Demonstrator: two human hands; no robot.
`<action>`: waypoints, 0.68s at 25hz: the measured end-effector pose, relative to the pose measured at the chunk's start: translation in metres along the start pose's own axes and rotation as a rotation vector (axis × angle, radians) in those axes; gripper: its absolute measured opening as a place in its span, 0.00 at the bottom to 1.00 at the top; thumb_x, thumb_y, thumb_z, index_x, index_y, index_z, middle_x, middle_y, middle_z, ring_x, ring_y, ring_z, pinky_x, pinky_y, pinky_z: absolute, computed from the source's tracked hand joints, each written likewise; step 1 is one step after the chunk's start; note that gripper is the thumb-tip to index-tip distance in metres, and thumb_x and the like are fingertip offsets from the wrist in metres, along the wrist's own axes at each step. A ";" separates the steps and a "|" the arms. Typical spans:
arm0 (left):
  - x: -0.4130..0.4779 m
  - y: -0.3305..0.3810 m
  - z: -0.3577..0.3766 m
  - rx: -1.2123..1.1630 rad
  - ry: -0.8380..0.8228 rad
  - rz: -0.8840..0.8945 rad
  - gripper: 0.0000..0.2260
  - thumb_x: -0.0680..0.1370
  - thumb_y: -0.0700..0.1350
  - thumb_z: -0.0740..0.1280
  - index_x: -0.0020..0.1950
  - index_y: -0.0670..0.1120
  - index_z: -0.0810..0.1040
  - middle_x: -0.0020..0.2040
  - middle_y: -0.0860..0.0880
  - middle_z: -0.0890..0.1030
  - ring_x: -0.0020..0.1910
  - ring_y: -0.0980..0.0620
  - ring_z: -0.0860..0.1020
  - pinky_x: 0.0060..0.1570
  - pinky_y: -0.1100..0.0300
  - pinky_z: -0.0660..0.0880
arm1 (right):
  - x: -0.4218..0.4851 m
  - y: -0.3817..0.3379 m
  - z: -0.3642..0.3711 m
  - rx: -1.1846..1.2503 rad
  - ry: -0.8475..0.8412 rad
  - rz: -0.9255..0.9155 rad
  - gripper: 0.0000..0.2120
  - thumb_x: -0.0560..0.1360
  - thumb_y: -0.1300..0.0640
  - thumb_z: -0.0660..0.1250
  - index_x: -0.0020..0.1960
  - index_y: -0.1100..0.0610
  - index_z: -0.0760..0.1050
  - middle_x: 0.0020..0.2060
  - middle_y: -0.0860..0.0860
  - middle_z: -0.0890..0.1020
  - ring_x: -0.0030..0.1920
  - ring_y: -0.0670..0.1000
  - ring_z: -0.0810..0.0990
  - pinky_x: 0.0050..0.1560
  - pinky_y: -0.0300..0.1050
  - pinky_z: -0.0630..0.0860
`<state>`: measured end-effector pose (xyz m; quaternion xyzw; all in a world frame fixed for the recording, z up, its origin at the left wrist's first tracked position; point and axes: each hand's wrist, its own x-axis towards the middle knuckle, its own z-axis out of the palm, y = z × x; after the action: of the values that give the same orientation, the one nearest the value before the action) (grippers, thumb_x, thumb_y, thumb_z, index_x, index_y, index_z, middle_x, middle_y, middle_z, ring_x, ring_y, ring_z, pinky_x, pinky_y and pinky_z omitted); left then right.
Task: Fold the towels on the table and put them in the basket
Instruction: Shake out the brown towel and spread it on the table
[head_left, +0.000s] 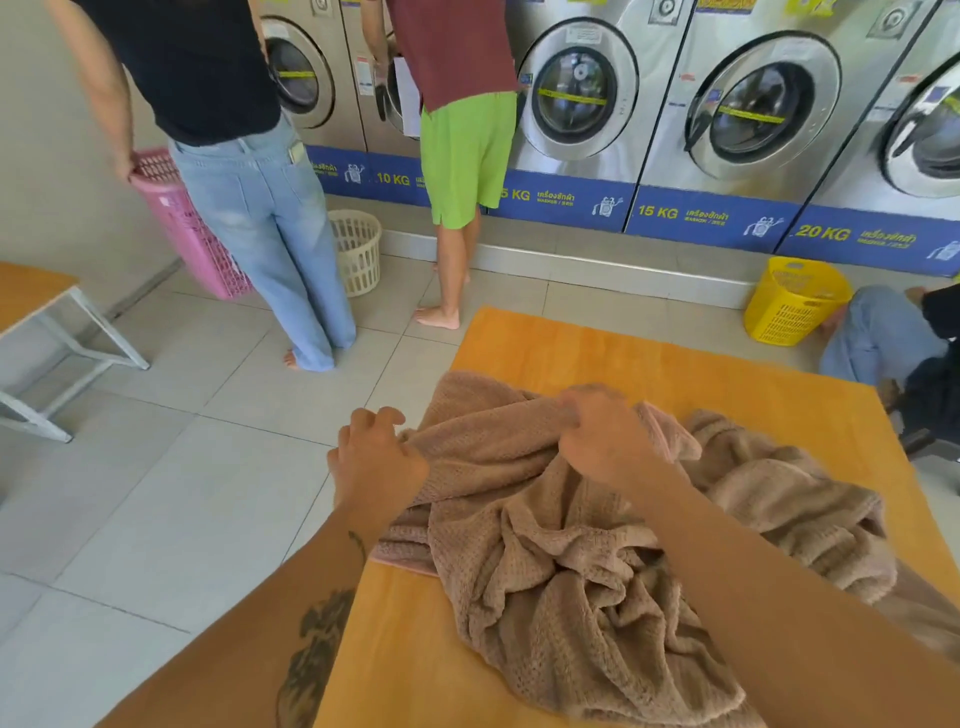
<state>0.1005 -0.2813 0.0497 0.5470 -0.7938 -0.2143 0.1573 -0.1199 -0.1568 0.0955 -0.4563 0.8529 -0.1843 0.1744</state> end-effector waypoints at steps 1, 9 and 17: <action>0.002 0.005 0.000 0.011 -0.008 0.049 0.14 0.75 0.43 0.66 0.60 0.51 0.77 0.57 0.48 0.74 0.56 0.45 0.74 0.57 0.45 0.71 | 0.012 0.002 0.001 -0.097 -0.013 -0.002 0.26 0.74 0.61 0.63 0.73 0.54 0.68 0.70 0.54 0.71 0.70 0.57 0.68 0.67 0.56 0.70; 0.049 0.021 0.007 -0.112 -0.286 0.080 0.13 0.80 0.41 0.60 0.59 0.53 0.79 0.59 0.51 0.77 0.55 0.48 0.78 0.58 0.48 0.76 | -0.005 -0.027 0.051 -0.383 -0.391 -0.184 0.08 0.73 0.59 0.60 0.35 0.53 0.71 0.32 0.51 0.75 0.37 0.58 0.73 0.54 0.59 0.68; 0.107 0.018 0.069 0.080 -0.462 0.397 0.22 0.80 0.45 0.59 0.74 0.54 0.66 0.75 0.49 0.61 0.74 0.45 0.61 0.71 0.45 0.64 | 0.014 -0.050 0.038 0.218 -0.605 0.206 0.15 0.79 0.65 0.59 0.61 0.53 0.75 0.47 0.47 0.78 0.49 0.53 0.78 0.56 0.53 0.77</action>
<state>0.0153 -0.3639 0.0014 0.3238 -0.9078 -0.2666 -0.0103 -0.0740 -0.2005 0.0845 -0.3803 0.7794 -0.1120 0.4851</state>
